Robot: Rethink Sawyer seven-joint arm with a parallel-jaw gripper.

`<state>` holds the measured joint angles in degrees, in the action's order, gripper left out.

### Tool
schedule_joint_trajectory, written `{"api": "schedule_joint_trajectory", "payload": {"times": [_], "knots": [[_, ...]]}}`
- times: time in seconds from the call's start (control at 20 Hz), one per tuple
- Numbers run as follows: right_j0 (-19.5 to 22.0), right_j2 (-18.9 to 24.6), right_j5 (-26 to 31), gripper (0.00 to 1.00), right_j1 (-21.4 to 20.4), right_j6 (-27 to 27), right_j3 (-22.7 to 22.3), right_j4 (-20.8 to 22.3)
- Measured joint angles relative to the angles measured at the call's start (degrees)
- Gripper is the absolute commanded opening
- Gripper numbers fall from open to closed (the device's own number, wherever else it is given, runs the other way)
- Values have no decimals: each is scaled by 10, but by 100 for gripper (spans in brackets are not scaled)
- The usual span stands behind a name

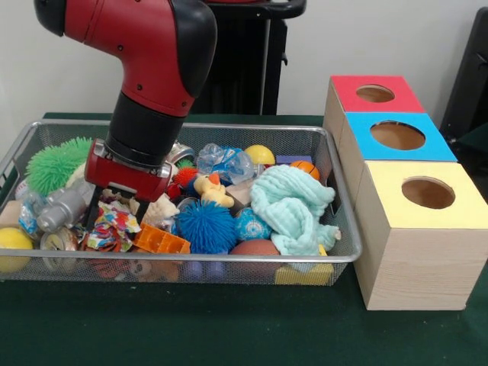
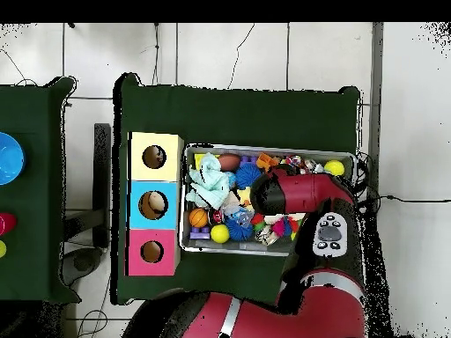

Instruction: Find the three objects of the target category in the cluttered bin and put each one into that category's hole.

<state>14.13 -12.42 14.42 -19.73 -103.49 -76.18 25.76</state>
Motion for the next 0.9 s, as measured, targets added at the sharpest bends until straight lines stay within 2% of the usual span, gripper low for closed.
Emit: {"api": "schedule_joint_trajectory", "payload": {"times": [0.55,0.6,0.9], "knots": [[-6,-7,-4,100,3,0,1,-3],[-6,-6,-5,0,4,0,1,-4],[-12,-12,-13,0,10,0,4,-4]]}}
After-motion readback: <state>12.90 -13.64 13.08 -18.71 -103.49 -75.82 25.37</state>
